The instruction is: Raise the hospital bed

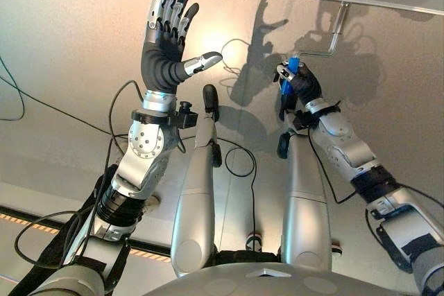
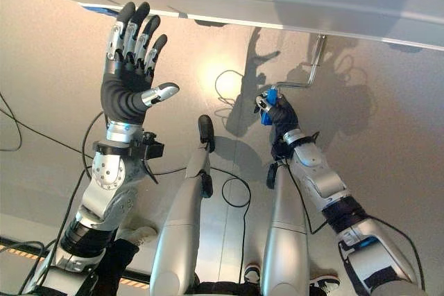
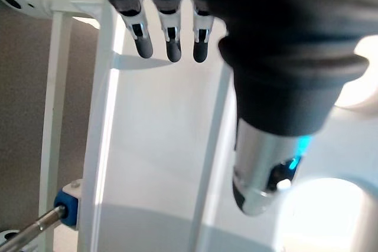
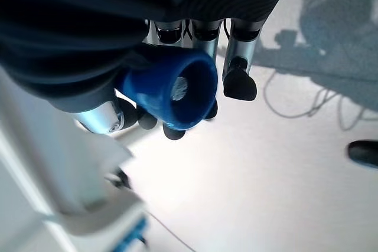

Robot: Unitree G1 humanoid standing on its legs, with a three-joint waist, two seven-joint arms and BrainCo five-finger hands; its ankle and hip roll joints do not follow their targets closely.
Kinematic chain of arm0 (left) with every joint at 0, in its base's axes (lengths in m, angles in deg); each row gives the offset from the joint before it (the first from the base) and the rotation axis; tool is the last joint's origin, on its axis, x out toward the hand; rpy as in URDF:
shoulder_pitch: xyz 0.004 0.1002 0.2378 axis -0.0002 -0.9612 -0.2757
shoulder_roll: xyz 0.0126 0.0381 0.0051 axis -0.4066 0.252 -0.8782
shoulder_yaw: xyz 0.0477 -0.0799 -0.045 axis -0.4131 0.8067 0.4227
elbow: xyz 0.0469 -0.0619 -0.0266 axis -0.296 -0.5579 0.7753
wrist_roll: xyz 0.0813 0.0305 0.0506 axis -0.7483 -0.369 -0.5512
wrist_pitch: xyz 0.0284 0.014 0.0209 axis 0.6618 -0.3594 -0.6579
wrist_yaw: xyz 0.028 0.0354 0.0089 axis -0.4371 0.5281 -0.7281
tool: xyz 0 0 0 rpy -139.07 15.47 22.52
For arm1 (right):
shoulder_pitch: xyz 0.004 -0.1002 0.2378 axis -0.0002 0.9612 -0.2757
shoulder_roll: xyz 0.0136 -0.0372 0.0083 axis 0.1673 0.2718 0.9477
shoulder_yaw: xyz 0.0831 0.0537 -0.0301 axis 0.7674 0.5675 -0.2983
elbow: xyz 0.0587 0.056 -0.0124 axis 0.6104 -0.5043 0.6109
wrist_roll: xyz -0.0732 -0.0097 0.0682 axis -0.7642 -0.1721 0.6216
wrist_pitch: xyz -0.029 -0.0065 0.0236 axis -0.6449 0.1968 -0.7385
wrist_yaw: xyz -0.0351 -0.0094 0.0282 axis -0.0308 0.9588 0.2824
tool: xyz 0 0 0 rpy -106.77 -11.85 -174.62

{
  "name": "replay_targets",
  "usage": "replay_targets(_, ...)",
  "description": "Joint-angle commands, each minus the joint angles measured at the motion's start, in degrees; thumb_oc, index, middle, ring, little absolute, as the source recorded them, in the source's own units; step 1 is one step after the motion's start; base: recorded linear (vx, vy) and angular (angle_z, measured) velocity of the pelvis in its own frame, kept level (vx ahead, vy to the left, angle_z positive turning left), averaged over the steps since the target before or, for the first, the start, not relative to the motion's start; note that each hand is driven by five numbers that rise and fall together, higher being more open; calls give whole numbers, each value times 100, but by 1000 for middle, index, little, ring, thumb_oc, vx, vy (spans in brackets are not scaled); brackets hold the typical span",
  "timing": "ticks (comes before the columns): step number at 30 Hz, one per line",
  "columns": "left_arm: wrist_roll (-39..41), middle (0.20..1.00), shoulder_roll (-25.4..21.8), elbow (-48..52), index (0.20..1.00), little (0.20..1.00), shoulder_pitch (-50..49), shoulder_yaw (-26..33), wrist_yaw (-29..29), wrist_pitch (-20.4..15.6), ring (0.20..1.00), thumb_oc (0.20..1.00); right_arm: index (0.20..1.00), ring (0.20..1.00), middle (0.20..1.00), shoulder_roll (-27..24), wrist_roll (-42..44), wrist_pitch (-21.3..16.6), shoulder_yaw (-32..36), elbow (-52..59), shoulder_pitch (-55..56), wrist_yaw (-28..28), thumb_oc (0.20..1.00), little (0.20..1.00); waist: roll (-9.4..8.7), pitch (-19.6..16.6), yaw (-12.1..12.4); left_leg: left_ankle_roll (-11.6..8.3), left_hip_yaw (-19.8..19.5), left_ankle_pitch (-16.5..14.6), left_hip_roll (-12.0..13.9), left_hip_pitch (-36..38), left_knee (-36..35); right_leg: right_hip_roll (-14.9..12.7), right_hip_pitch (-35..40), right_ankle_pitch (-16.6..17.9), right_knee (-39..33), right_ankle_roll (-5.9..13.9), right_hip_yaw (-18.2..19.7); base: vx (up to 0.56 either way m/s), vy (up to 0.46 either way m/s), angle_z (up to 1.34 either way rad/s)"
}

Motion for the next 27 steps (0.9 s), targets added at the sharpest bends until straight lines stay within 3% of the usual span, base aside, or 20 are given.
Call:
replay_targets(1,-109,1000,-240,421,1000,1000,-218,244,-149,-359,1000,1000,200,200,200,241,316,-1099,554,1414,-113,-373,200,200,-264,-67,-264,189,14,-610,-286,135,527,78,675,490,-1134,571,-27,-15,-64,-2)
replay_targets(8,-208,1000,-301,453,1000,1000,-381,421,-228,-330,1000,1000,200,200,200,306,588,-1345,1238,1717,231,-277,200,200,-289,-67,-381,136,84,-547,-209,374,325,153,809,498,-1236,570,6,-8,-54,-6)
replay_targets(9,-228,1000,-375,499,1000,1000,-465,539,-309,-330,1000,1000,200,200,200,370,601,-1525,1705,1802,404,-92,200,200,-324,-67,-448,127,116,-546,-144,515,247,223,862,468,-1236,544,45,-8,-75,-4)
replay_targets(16,-109,1000,-414,618,1000,1000,-512,674,-419,-362,1000,1000,200,200,200,563,585,-1805,2350,1495,420,435,200,200,-410,-67,-544,118,176,-518,-70,625,153,328,815,459,-1191,513,129,-1,-59,-12)
replay_targets(22,112,1000,-445,695,1000,1000,-546,715,-516,-397,1000,1000,200,200,200,364,125,-1850,2855,293,296,1325,200,200,-439,-67,-562,105,207,-510,-17,712,25,403,738,418,-1137,508,154,5,-35,-4)
replay_targets(27,297,1000,-525,779,1000,1000,-566,506,-600,-408,1000,1000,200,200,200,-117,-86,-1570,2838,-1461,-153,1779,200,200,-356,-67,-460,117,172,-561,-21,703,50,404,686,334,-1033,499,130,1,-8,-1)
